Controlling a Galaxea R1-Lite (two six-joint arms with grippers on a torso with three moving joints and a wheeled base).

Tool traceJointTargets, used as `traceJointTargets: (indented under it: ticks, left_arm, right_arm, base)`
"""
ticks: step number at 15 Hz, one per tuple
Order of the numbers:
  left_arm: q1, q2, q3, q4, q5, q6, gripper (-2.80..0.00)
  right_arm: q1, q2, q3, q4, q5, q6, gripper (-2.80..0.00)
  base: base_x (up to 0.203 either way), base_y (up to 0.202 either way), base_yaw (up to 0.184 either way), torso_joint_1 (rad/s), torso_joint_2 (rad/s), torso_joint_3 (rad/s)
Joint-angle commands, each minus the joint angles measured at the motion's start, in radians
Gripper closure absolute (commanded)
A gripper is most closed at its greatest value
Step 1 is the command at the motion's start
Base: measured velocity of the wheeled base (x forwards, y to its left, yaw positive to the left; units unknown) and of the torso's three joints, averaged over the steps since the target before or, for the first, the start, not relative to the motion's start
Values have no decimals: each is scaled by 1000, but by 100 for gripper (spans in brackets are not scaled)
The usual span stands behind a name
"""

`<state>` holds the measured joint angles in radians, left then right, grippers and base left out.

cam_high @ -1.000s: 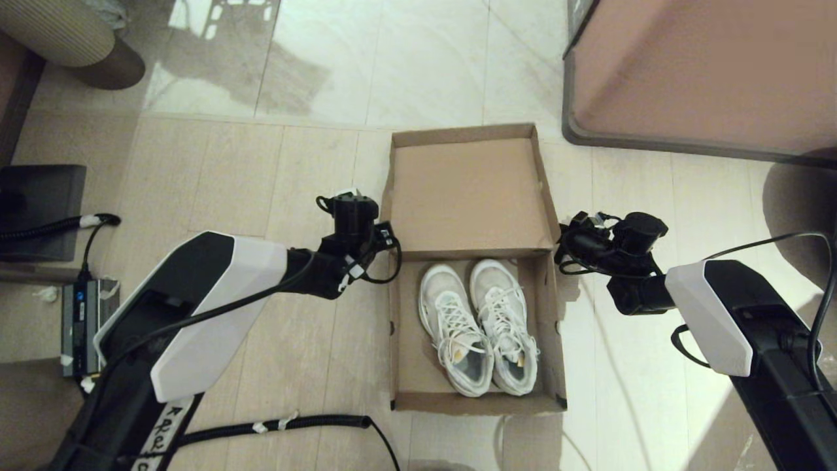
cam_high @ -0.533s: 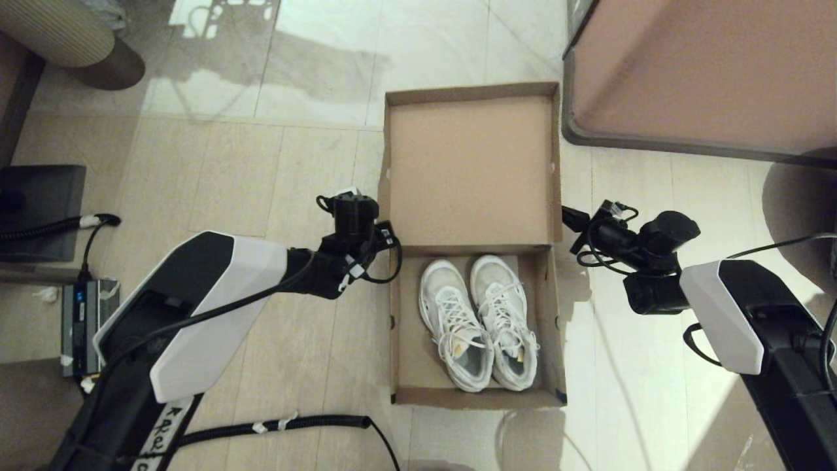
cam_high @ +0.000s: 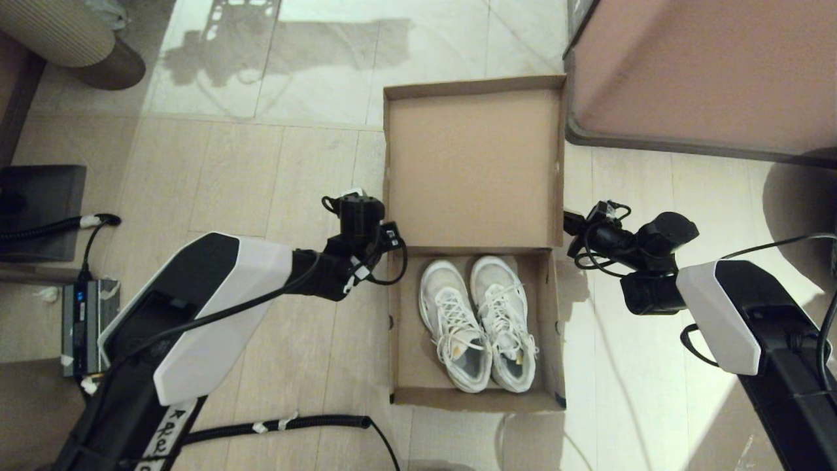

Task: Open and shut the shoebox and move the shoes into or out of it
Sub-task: Close the shoe box

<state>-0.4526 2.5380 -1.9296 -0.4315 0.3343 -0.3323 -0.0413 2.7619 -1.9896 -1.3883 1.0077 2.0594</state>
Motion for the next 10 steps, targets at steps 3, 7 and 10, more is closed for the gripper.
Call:
traceJointTargets:
  ticks: [3, 7, 10]
  left_arm:
    - [-5, 7, 0, -3, 2, -2, 0]
    - [-6, 7, 0, -4, 2, -4, 0]
    - [-12, 8, 0, -6, 2, -5, 0]
  right_arm:
    - [23, -4, 0, -49, 10, 44, 0]
    - [17, -19, 0, -130, 21, 111, 0]
    - [15, -60, 0, -141, 41, 112, 0]
  base:
    - [0, 0, 0, 0, 0, 0]
    - [0, 0, 0, 0, 0, 0]
    - [0, 0, 0, 0, 0, 0]
